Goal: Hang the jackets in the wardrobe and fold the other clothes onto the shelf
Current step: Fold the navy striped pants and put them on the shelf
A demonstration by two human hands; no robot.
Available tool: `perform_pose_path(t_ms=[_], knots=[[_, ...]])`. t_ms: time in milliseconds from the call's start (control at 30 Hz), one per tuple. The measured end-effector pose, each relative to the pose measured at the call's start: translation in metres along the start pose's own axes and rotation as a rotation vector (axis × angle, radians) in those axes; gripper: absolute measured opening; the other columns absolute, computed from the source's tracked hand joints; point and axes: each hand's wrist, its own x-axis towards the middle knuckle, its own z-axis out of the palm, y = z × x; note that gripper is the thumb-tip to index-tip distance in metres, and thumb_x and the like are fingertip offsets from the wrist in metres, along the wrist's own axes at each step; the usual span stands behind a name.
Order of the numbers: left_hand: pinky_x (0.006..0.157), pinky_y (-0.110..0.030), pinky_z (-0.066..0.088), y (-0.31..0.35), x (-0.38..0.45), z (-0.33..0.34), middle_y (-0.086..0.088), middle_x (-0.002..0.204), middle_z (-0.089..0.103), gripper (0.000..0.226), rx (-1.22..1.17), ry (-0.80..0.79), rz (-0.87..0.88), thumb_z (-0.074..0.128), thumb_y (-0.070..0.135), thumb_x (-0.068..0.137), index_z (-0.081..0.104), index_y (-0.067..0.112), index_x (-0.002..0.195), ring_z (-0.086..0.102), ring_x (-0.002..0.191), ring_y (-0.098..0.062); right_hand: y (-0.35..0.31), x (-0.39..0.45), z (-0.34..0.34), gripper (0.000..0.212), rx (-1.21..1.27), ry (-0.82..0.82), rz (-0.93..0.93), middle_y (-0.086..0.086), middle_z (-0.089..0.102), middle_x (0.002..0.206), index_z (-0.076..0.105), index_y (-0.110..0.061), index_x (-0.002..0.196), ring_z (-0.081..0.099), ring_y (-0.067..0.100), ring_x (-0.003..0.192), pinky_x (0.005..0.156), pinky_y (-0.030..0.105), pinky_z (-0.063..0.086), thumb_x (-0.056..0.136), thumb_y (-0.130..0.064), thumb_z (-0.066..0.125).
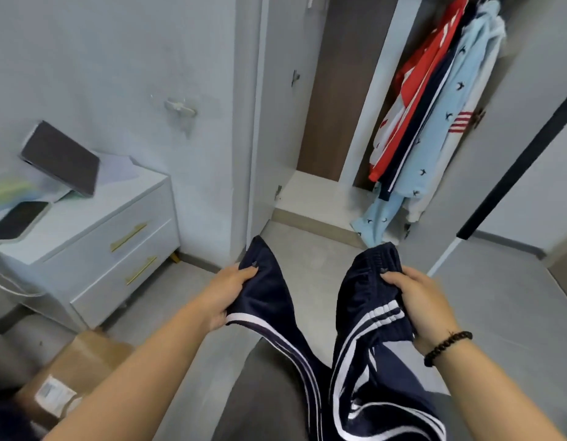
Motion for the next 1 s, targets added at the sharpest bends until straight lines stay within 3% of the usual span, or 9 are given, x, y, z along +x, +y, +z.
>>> perform_pose_path(t_ms=[100,233,300,400,600,733,833,900,1000], knots=[[0.067,-0.028,0.056,0.037,-0.02,0.051,-0.002,0.084,0.076,0.018,0.267,-0.016,0.184,0.053,0.03,0.095,0.069,0.02,0.098,0.072,0.078,-0.02,-0.026,0.003,-0.026,0.011,-0.065,0.06,-0.066,0.02,0.071,0.079,0.069,-0.007,0.088,0.066,0.029,0.061,0.059,0.038,0.053,0.086,-0.011,0.059],[0.044,-0.01,0.032,0.052,-0.046,0.117,-0.002,0.066,0.055,0.029,0.58,0.006,0.454,0.041,0.021,0.099,0.047,0.012,0.073,0.046,0.05,-0.001,-0.039,-0.004,-0.047,0.025,-0.23,0.085,-0.192,0.03,0.065,0.082,0.06,0.01,0.097,0.061,0.035,0.067,0.067,0.046,0.051,0.085,-0.012,0.058],[0.044,-0.013,0.032,0.049,-0.059,0.144,-0.002,0.064,0.048,0.029,0.623,-0.014,0.552,0.039,0.017,0.1,0.045,0.012,0.072,0.039,0.047,-0.003,-0.035,-0.012,-0.051,0.023,-0.266,0.097,-0.239,0.025,0.067,0.082,0.062,0.007,0.097,0.062,0.037,0.068,0.066,0.046,0.052,0.084,-0.012,0.057],[0.048,-0.016,0.033,0.033,-0.071,0.17,-0.004,0.067,0.051,0.032,0.651,-0.059,0.593,0.04,0.021,0.1,0.048,0.006,0.074,0.044,0.056,-0.009,-0.024,-0.022,-0.051,0.013,-0.258,0.105,-0.279,0.018,0.069,0.08,0.067,-0.003,0.088,0.062,0.025,0.063,0.06,0.039,0.051,0.084,-0.012,0.058],[0.047,-0.013,0.035,0.002,-0.082,0.194,-0.005,0.068,0.057,0.027,0.601,-0.098,0.486,0.044,0.019,0.099,0.056,0.009,0.077,0.049,0.056,-0.01,0.001,-0.03,-0.058,0.01,-0.224,0.156,-0.264,0.007,0.072,0.074,0.071,-0.014,0.082,0.068,0.025,0.073,0.068,0.038,0.056,0.081,-0.016,0.061],[0.067,-0.023,0.05,-0.008,-0.093,0.201,-0.001,0.091,0.075,0.026,0.451,-0.223,0.269,0.043,0.027,0.101,0.068,0.023,0.098,0.069,0.08,-0.013,0.015,-0.038,-0.068,0.013,-0.221,0.133,-0.229,0.008,0.072,0.077,0.071,-0.011,0.081,0.068,0.026,0.076,0.073,0.042,0.055,0.082,-0.02,0.062],[0.059,-0.021,0.047,-0.014,-0.101,0.206,0.007,0.096,0.074,0.038,0.362,-0.394,0.138,0.035,0.045,0.102,0.067,0.027,0.11,0.062,0.059,-0.012,0.021,-0.044,-0.075,0.019,-0.172,0.096,-0.192,0.009,0.072,0.077,0.072,-0.011,0.084,0.068,0.027,0.074,0.072,0.041,0.055,0.088,-0.023,0.057],[0.05,-0.022,0.047,-0.019,-0.102,0.208,-0.002,0.112,0.071,0.046,0.214,-0.467,0.053,0.031,0.049,0.102,0.063,0.023,0.121,0.053,0.049,-0.011,0.023,-0.048,-0.081,0.03,-0.128,0.073,-0.148,0.01,0.064,0.071,0.067,-0.003,0.084,0.059,0.028,0.066,0.064,0.038,0.048,0.092,-0.027,0.051],[0.055,-0.027,0.05,-0.027,-0.105,0.208,-0.009,0.111,0.069,0.033,0.026,-0.513,0.018,0.05,0.027,0.096,0.064,0.013,0.122,0.052,0.053,-0.012,0.025,-0.053,-0.088,0.037,-0.082,0.058,-0.111,0.013,0.059,0.074,0.064,0.002,0.087,0.054,0.024,0.068,0.065,0.037,0.043,0.094,-0.031,0.047]])
